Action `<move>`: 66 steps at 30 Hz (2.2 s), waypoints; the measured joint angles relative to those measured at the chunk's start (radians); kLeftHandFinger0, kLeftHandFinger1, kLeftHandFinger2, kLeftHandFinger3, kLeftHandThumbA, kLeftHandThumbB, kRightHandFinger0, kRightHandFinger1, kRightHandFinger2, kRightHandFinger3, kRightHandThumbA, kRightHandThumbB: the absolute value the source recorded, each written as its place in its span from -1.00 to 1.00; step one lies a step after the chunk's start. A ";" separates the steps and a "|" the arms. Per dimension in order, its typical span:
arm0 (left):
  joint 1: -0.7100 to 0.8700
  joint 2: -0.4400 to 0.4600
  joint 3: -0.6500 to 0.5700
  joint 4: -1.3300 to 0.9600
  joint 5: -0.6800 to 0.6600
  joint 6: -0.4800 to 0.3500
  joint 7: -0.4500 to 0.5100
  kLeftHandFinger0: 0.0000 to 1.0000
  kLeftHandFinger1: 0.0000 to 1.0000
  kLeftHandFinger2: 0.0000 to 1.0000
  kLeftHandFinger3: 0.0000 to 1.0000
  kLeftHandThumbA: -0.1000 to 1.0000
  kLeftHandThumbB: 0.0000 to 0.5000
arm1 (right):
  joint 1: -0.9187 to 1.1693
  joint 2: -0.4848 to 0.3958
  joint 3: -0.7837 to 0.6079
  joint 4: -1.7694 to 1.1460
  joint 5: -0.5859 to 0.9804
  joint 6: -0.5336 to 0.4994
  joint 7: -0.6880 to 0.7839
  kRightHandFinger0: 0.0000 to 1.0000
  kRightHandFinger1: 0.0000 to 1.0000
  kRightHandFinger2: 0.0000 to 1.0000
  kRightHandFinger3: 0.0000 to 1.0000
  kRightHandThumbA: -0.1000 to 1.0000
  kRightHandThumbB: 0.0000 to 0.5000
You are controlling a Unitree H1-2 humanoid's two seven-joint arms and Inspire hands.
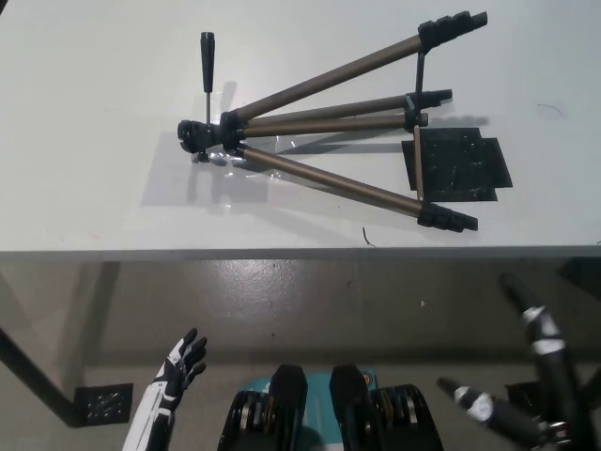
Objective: A tripod lies near the right hand side of the table and the robot grab a leg of the tripod using its right hand and put it up right.
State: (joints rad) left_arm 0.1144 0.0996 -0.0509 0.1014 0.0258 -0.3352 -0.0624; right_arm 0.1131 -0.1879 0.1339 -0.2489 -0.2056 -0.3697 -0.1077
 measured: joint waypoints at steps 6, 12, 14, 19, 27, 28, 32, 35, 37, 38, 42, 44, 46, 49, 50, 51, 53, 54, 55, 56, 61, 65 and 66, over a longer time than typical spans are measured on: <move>0.001 0.001 -0.001 0.000 0.000 0.000 -0.002 1.00 1.00 1.00 1.00 1.00 1.00 | -0.106 -0.067 -0.081 -0.213 -0.087 0.100 0.050 1.00 1.00 1.00 1.00 1.00 1.00; 0.001 0.001 -0.002 0.003 0.000 0.000 -0.005 1.00 1.00 1.00 1.00 1.00 1.00 | -0.327 -0.141 -0.097 -0.273 -0.150 0.232 0.131 1.00 1.00 1.00 1.00 1.00 1.00; 0.001 0.001 -0.003 0.004 0.000 0.000 -0.006 1.00 1.00 1.00 1.00 1.00 1.00 | -0.435 -0.169 -0.092 -0.268 -0.182 0.288 0.171 1.00 1.00 1.00 1.00 1.00 1.00; 0.001 0.001 -0.003 0.005 -0.001 0.000 -0.008 1.00 1.00 1.00 1.00 1.00 1.00 | -0.637 -0.192 -0.059 -0.211 -0.228 0.369 0.238 1.00 1.00 1.00 1.00 1.00 1.00; 0.002 0.002 -0.004 0.005 0.000 0.000 -0.011 1.00 1.00 1.00 1.00 1.00 1.00 | -0.979 -0.192 0.082 0.060 -0.325 0.498 0.360 1.00 1.00 1.00 1.00 1.00 1.00; 0.002 0.003 -0.005 0.005 0.000 0.000 -0.011 1.00 1.00 1.00 1.00 1.00 1.00 | -1.014 -0.191 0.098 0.100 -0.335 0.511 0.373 1.00 1.00 1.00 1.00 1.00 1.00; 0.003 0.008 -0.006 0.005 0.001 -0.001 -0.014 1.00 1.00 1.00 1.00 1.00 1.00 | -1.137 -0.179 0.169 0.272 -0.369 0.556 0.418 1.00 1.00 1.00 1.00 0.99 1.00; 0.005 0.014 -0.008 0.005 0.001 -0.002 -0.017 1.00 1.00 1.00 1.00 1.00 1.00 | -1.231 -0.153 0.223 0.431 -0.387 0.583 0.449 1.00 1.00 1.00 1.00 1.00 1.00; 0.006 0.017 -0.009 0.005 0.001 -0.002 -0.020 1.00 1.00 1.00 1.00 1.00 1.00 | -1.293 -0.131 0.265 0.557 -0.401 0.596 0.467 1.00 1.00 1.00 1.00 1.00 1.00; 0.006 0.017 -0.010 0.005 0.001 -0.002 -0.023 1.00 1.00 1.00 1.00 1.00 1.00 | -1.319 -0.121 0.283 0.609 -0.406 0.601 0.475 1.00 1.00 1.00 1.00 1.00 1.00; 0.009 0.017 -0.012 0.004 0.002 -0.003 -0.026 1.00 1.00 1.00 1.00 1.00 1.00 | -1.404 -0.061 0.355 0.838 -0.423 0.613 0.501 1.00 1.00 1.00 1.00 1.00 1.00; 0.011 0.017 -0.013 0.003 0.004 -0.005 -0.026 1.00 1.00 1.00 1.00 1.00 1.00 | -1.443 -0.027 0.385 0.945 -0.430 0.618 0.511 1.00 1.00 1.00 1.00 1.00 1.00; 0.014 0.018 -0.014 0.002 0.007 -0.008 -0.026 1.00 1.00 1.00 1.00 1.00 1.00 | -1.479 0.008 0.400 1.051 -0.433 0.619 0.519 1.00 1.00 1.00 1.00 1.00 1.00; 0.018 0.019 -0.015 0.001 0.008 -0.011 -0.027 1.00 1.00 1.00 1.00 1.00 1.00 | -1.514 0.056 0.404 1.183 -0.432 0.619 0.525 1.00 1.00 1.00 1.00 1.00 1.00; 0.019 0.020 -0.016 0.001 0.008 -0.012 -0.027 1.00 1.00 1.00 1.00 1.00 1.00 | -1.520 0.072 0.408 1.220 -0.432 0.619 0.529 1.00 1.00 1.00 1.00 1.00 1.00; 0.021 0.021 -0.017 0.001 0.008 -0.013 -0.027 1.00 1.00 1.00 1.00 1.00 1.00 | -1.523 0.084 0.409 1.243 -0.432 0.620 0.532 1.00 1.00 1.00 1.00 1.00 1.00; 0.023 0.022 -0.019 0.001 0.008 -0.013 -0.028 1.00 1.00 1.00 1.00 1.00 1.00 | -1.526 0.109 0.409 1.291 -0.432 0.619 0.534 1.00 1.00 1.00 1.00 1.00 1.00; 0.023 0.022 -0.021 0.001 0.008 -0.013 -0.028 1.00 1.00 1.00 1.00 1.00 1.00 | -1.527 0.119 0.410 1.311 -0.432 0.618 0.534 1.00 1.00 1.00 1.00 1.00 1.00; 0.023 0.022 -0.022 0.001 0.008 -0.013 -0.028 1.00 1.00 1.00 1.00 1.00 1.00 | -1.531 0.128 0.414 1.345 -0.432 0.616 0.533 1.00 1.00 1.00 1.00 0.99 1.00; 0.023 0.022 -0.023 0.001 0.009 -0.013 -0.028 1.00 1.00 1.00 1.00 1.00 1.00 | -1.534 0.137 0.420 1.377 -0.434 0.613 0.530 1.00 1.00 1.00 1.00 0.94 1.00; 0.023 0.023 -0.029 -0.002 0.011 -0.013 -0.028 1.00 1.00 1.00 1.00 1.00 1.00 | -1.544 0.163 0.471 1.491 -0.453 0.601 0.502 1.00 1.00 1.00 1.00 0.83 1.00; 0.023 0.023 -0.034 -0.008 0.015 -0.013 -0.028 1.00 1.00 1.00 1.00 1.00 1.00 | -1.556 0.176 0.561 1.548 -0.491 0.601 0.457 -0.63 -0.51 -0.21 0.71 -0.69 0.35; 0.023 0.023 -0.034 -0.007 0.015 -0.013 -0.027 1.00 1.00 1.00 1.00 1.00 1.00 | -1.550 0.177 0.578 1.551 -0.501 0.601 0.435 -0.93 -0.77 -0.43 0.49 -0.78 0.39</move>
State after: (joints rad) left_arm 0.1372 0.1226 -0.0852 0.0939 0.0412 -0.3478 -0.0898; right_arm -1.4369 -0.0111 0.7120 1.3017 -0.7068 0.2312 0.3273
